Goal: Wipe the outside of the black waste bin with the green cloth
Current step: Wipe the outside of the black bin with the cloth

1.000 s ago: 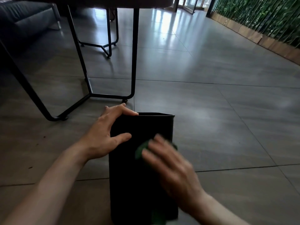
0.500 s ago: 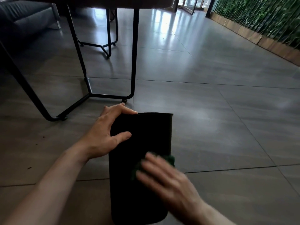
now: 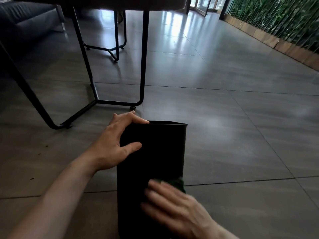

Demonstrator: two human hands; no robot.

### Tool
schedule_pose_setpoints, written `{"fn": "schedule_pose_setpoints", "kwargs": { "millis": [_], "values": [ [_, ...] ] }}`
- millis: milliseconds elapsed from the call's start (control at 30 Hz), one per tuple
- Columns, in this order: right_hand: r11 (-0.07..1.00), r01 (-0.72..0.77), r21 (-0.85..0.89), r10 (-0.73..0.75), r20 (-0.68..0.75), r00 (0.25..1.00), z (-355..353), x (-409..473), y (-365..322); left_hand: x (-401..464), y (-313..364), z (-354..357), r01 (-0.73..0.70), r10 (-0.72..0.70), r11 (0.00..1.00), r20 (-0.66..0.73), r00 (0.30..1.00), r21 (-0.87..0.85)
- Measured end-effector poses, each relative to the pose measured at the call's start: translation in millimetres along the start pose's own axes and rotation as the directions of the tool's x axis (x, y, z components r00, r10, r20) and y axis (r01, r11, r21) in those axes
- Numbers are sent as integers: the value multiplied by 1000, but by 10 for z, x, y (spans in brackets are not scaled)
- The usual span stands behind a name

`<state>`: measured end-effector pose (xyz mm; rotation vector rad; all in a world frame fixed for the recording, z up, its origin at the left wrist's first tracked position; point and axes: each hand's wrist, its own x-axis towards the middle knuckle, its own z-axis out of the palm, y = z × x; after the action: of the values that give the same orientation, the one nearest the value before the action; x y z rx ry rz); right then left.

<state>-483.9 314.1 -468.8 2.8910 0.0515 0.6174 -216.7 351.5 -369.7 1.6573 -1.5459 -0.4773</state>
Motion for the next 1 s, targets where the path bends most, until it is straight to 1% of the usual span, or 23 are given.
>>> {"fn": "schedule_pose_setpoints", "kwargs": {
  "millis": [33, 67, 133, 167, 200, 233, 267, 300, 367, 400, 433, 467, 500, 533, 567, 600, 667, 700, 733, 767, 833, 933, 1000],
  "values": [
    [992, -101, 71, 105, -55, 993, -56, 123, 109, 2, -7, -7, -1, 1, 1000, -8, 1000, 8],
    [968, -211, 138, 227, -118, 967, -118, 261, 240, 1, -14, -13, -4, 4, 1000, -12, 1000, 15],
    [894, -396, 209, 436, -202, 877, -231, 512, 506, 3, -17, -24, -7, 7, 1000, -5, 1000, 16],
    [862, -452, 229, 498, -221, 839, -265, 606, 593, 7, -18, -25, -4, 4, 1000, 0, 1000, 12],
    [847, -474, 240, 524, -229, 820, -265, 660, 628, 11, -23, -28, -2, 2, 1000, -1, 1000, 10],
    [849, -470, 241, 520, -226, 824, -239, 668, 610, 16, -26, -29, -1, 1, 1000, -7, 1000, 9],
    [870, -439, 226, 484, -220, 847, -192, 632, 545, 18, -31, -28, -2, 2, 1000, -13, 1000, 8],
    [905, -375, 201, 414, -206, 887, -129, 553, 444, 25, -39, -25, -8, 8, 1000, -17, 1000, 6],
    [974, -186, 133, 203, -134, 970, 39, 314, 158, 32, -55, -20, -18, 18, 1000, -16, 1000, 2],
    [995, -82, 64, 87, -73, 994, 88, 194, 34, 37, -61, -15, -23, 23, 1000, -14, 1000, 1],
    [1000, 5, -8, -6, -9, 1000, 105, 94, -40, 37, -70, -7, -29, 29, 1000, -16, 999, 1],
    [998, 50, -45, -49, 26, 998, 100, 42, -38, 33, -85, -4, -33, 33, 999, -23, 999, 1],
    [999, 37, -35, -36, 21, 999, 71, 44, 10, 27, -98, -2, -33, 33, 999, -32, 999, 2],
    [1000, -30, 4, 30, -21, 999, 27, 99, 90, 25, -108, 0, -30, 30, 1000, -38, 999, 4],
    [989, -136, 62, 140, -78, 987, -27, 187, 183, 26, -113, 4, -28, 28, 1000, -43, 999, 5],
    [960, -256, 115, 270, -135, 953, -92, 311, 295, 32, -112, 9, -27, 27, 1000, -43, 999, 4],
    [873, -449, 190, 482, -206, 851, -201, 569, 507, 45, -97, 15, -18, 17, 1000, -34, 999, -12],
    [839, -499, 218, 540, -221, 812, -222, 678, 574, 49, -89, 12, -14, 13, 1000, -29, 1000, -17],
    [822, -518, 237, 565, -227, 793, -215, 748, 599, 55, -85, 11, -16, 16, 1000, -26, 1000, -14],
    [825, -509, 245, 559, -228, 797, -186, 772, 584, 53, -84, 7, -23, 23, 1000, -29, 999, -3],
    [869, -440, 228, 486, -220, 846, -85, 684, 455, 47, -86, -3, -36, 37, 999, -41, 998, 20],
    [947, -277, 161, 304, -181, 935, 100, 327, 125, 37, -97, -11, -29, 29, 999, -47, 998, 15],
    [984, -163, 75, 170, -86, 982, 169, 84, -77, 36, -92, 1, -25, 25, 1000, -34, 999, 7]
  ]
}}
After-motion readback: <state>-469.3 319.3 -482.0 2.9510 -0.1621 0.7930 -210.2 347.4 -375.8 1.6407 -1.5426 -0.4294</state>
